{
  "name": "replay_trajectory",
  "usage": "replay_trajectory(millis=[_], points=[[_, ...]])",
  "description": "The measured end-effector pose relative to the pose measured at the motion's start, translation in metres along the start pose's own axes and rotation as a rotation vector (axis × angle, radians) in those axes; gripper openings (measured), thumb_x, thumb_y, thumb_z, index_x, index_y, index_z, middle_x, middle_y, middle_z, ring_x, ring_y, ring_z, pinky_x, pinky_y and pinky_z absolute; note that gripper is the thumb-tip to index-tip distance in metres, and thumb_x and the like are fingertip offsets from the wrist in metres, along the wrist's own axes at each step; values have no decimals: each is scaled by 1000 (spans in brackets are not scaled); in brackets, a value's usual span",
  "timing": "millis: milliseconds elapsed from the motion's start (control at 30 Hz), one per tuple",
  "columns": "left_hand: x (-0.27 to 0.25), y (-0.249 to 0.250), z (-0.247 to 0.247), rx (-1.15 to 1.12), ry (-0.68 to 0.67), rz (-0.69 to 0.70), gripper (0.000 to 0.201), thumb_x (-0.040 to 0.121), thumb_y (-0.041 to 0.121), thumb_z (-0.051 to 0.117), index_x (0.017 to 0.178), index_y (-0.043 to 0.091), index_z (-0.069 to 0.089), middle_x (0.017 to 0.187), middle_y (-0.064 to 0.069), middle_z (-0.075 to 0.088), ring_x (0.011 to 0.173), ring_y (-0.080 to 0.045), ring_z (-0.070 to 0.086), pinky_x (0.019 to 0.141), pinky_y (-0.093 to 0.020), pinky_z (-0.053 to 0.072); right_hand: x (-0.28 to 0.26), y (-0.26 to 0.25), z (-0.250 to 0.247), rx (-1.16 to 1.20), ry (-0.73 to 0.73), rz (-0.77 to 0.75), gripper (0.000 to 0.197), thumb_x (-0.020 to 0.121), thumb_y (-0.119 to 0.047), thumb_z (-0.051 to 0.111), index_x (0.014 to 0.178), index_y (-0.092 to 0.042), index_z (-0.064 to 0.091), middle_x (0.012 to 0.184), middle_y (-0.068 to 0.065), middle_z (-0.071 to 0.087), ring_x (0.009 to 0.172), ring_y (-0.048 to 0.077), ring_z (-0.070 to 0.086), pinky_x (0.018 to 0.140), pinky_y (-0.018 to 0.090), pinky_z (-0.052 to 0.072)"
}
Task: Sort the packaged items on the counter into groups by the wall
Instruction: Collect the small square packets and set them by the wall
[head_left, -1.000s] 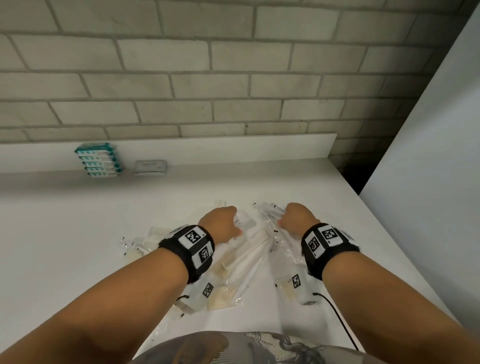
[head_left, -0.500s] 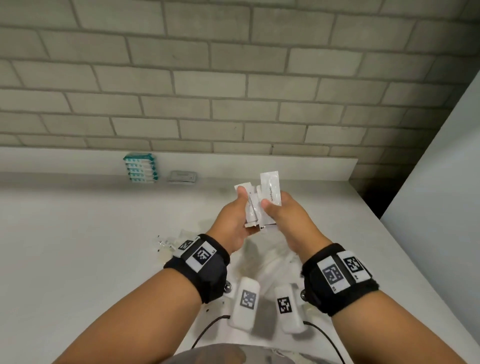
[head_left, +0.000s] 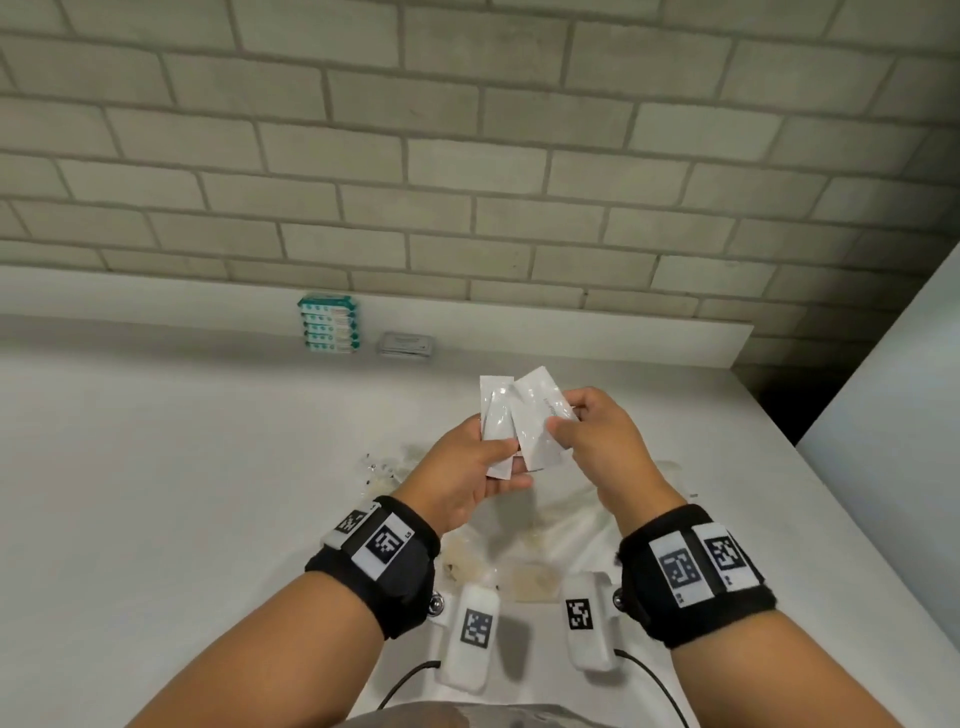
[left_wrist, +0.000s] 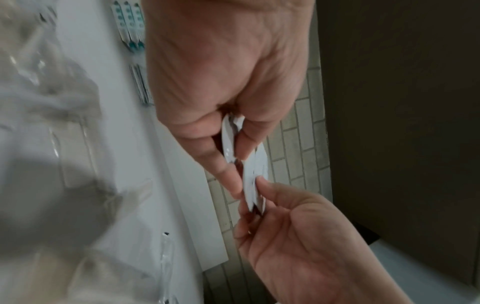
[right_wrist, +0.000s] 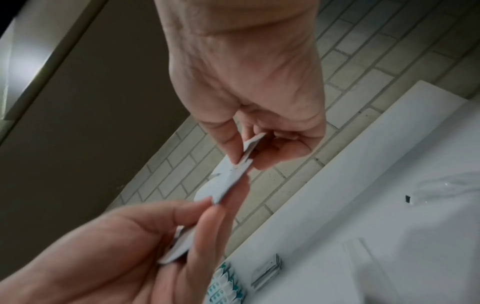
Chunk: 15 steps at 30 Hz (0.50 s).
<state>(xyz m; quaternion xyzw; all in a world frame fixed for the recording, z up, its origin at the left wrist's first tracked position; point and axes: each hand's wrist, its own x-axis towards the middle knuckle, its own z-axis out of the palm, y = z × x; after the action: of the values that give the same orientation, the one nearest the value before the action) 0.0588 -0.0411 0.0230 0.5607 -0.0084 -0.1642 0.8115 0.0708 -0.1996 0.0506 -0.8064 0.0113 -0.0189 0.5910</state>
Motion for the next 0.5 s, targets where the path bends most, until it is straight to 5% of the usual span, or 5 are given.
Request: replay_trajectory(millis=[300,400,500], points=[[-17,9,-32,-16,46,-9,30,94,11,57,124,13,57,114,-8,69,93,-20,70,68,-26,58,-8,-5,39,62,-93,80,17,82,-10,72,97,-14,66,83,2,70,66,14,62,60,24,47],[-19,13,-44,-21,43,-40,28,97,14,53,125,10,55,114,-13,69,92,-23,72,66,-25,58,-9,-13,43,76,-13,-54,9,82,-4,71,83,-13,69,78,-1,68,67,10,61,63,19,46],[-20,22,-55,-96,44,-86,28,100,18,47,124,6,55,116,-19,67,98,-31,69,71,-29,60,-4,-15,47,-91,-18,-301,32,79,2,71,74,-29,73,94,-10,64,96,10,59,83,14,44]])
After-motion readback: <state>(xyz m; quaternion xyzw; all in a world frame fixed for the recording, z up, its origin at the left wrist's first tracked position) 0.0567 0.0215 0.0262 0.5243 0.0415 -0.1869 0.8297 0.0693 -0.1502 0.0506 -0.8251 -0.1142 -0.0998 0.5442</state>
